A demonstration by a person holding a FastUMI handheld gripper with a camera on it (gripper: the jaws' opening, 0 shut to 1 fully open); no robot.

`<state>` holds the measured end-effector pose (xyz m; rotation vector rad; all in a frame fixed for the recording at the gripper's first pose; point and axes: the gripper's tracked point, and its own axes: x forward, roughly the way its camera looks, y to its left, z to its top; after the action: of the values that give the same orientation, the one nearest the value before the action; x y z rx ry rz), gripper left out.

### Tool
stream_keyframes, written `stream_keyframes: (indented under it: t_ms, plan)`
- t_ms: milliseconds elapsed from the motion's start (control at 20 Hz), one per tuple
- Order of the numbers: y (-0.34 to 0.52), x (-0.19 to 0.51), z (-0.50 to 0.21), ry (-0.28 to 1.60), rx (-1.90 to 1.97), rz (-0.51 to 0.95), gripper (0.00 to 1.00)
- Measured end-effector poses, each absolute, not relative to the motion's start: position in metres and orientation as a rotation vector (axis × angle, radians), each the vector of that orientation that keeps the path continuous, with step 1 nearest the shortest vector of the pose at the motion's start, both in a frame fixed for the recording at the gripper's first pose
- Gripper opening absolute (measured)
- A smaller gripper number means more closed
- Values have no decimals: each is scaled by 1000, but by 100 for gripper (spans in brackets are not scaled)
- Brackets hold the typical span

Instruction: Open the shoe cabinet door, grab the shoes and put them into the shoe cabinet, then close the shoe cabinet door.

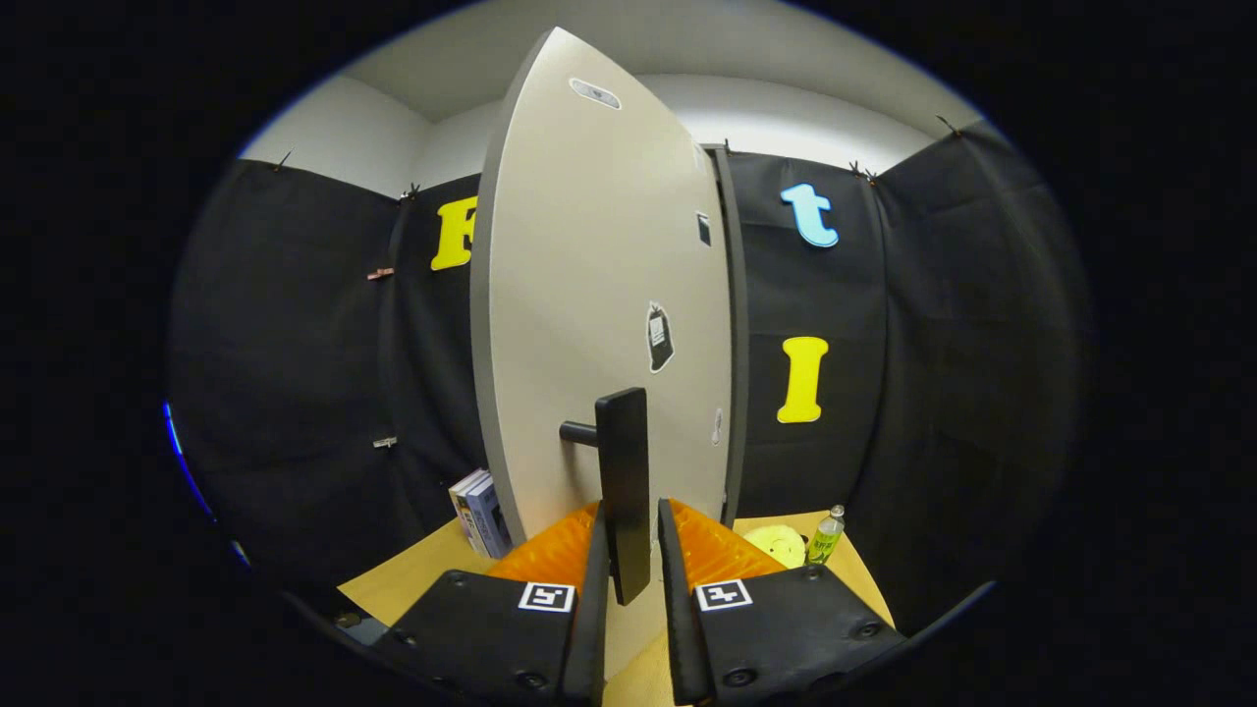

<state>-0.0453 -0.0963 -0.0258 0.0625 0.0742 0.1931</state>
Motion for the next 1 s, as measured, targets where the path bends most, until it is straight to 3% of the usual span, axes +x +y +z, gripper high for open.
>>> stream_keyframes:
  t_ms: [550,1000]
  plan:
    - [-193,-114,1,19,-9,-58,30]
    - [-149,-123,-26,79,4,40,30]
